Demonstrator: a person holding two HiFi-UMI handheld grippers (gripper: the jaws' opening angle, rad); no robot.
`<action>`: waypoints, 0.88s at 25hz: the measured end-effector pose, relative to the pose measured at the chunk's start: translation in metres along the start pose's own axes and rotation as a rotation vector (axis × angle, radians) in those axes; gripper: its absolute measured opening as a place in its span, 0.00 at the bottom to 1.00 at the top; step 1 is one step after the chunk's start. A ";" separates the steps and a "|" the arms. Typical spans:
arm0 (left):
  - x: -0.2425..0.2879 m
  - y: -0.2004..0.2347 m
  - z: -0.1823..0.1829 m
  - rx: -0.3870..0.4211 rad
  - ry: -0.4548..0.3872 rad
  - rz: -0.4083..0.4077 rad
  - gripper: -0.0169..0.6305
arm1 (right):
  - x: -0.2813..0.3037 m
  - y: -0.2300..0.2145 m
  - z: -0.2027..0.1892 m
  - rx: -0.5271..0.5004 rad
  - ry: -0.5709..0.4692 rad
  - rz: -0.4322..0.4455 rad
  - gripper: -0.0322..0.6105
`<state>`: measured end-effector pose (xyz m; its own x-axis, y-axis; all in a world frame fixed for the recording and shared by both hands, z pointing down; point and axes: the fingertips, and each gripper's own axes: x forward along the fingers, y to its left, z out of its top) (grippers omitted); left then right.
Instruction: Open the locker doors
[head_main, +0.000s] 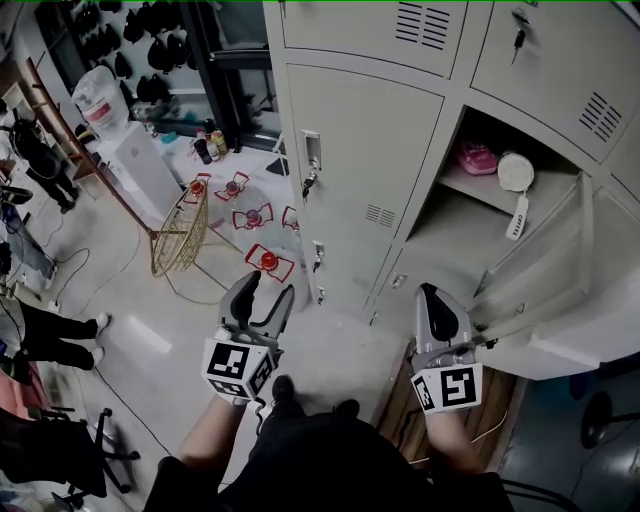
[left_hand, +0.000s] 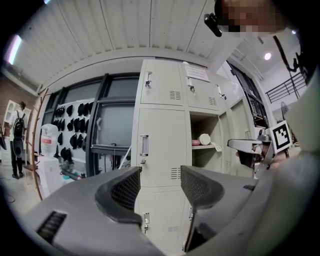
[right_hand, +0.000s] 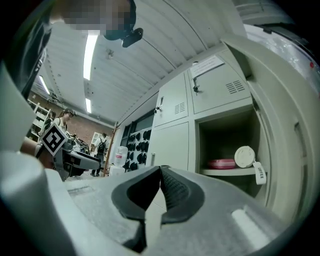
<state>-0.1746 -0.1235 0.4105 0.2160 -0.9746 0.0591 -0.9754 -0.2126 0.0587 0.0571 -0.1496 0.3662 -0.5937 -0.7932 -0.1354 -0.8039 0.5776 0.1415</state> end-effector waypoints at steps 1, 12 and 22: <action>0.000 0.001 0.001 0.001 -0.004 -0.001 0.41 | 0.002 0.001 0.001 -0.002 -0.002 0.003 0.05; 0.013 0.015 0.011 0.022 -0.080 -0.086 0.37 | 0.011 0.004 0.007 -0.014 0.005 -0.057 0.05; 0.019 0.045 0.009 0.036 -0.069 -0.093 0.37 | 0.025 0.012 0.008 -0.013 0.008 -0.105 0.05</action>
<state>-0.2151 -0.1525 0.4054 0.3031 -0.9529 -0.0141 -0.9525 -0.3034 0.0253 0.0321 -0.1612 0.3570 -0.5055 -0.8510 -0.1420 -0.8614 0.4884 0.1395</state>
